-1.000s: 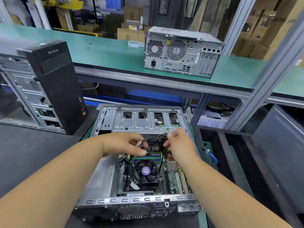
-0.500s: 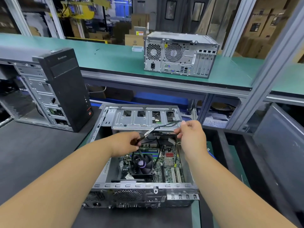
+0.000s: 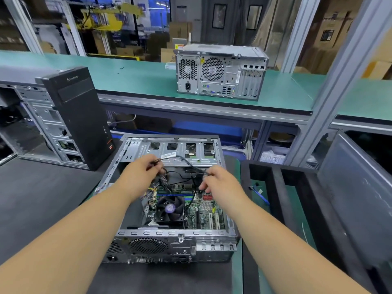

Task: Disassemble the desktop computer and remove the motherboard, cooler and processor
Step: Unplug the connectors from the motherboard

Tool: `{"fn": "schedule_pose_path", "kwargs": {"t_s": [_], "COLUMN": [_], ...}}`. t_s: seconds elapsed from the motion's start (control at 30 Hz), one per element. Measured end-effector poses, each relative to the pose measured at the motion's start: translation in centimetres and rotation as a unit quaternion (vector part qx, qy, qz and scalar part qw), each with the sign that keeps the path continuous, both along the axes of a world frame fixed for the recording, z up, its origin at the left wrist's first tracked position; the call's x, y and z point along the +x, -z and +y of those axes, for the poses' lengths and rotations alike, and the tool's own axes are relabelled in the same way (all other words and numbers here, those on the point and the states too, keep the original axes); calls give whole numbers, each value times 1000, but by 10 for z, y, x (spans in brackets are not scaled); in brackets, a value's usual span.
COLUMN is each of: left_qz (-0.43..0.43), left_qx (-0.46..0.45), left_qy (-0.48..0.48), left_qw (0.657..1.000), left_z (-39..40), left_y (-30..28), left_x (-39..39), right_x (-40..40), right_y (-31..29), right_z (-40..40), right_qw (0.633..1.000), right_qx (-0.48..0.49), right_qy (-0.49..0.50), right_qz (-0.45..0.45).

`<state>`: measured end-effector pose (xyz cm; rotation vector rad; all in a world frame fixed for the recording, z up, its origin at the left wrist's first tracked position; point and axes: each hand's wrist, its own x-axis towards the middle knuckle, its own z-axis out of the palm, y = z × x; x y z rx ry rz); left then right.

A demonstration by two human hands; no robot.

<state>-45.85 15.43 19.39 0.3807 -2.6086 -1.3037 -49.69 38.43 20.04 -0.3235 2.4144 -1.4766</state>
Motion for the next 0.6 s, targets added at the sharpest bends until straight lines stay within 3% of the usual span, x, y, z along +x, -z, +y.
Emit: {"fn": "schedule_pose_path", "kwargs": {"t_s": [0.13,0.2,0.33,0.47,0.6], "left_qz": [27,33,36,43,82], "left_qx": [75,133,156,223,148], "left_qy": [-5,25,7,-39,-81], "left_qw": [997,990,987,973,982], "left_z": [-1,9,37,65,89], "left_y": [-14,-21,-24,-23,-29], "left_x": [-7,-8,-12,-18,-22], "right_x": [4,4,10,13,9], "right_y": [3,1,-8,-13,-23], "right_z": [2,4,5,13,32], "right_qw": [996,997,996,992,987], "right_qx": [49,25,-49,-77,-129], "right_qy": [-53,-56,-69,-59,-36], "right_qz": [56,44,16,81,83]}}
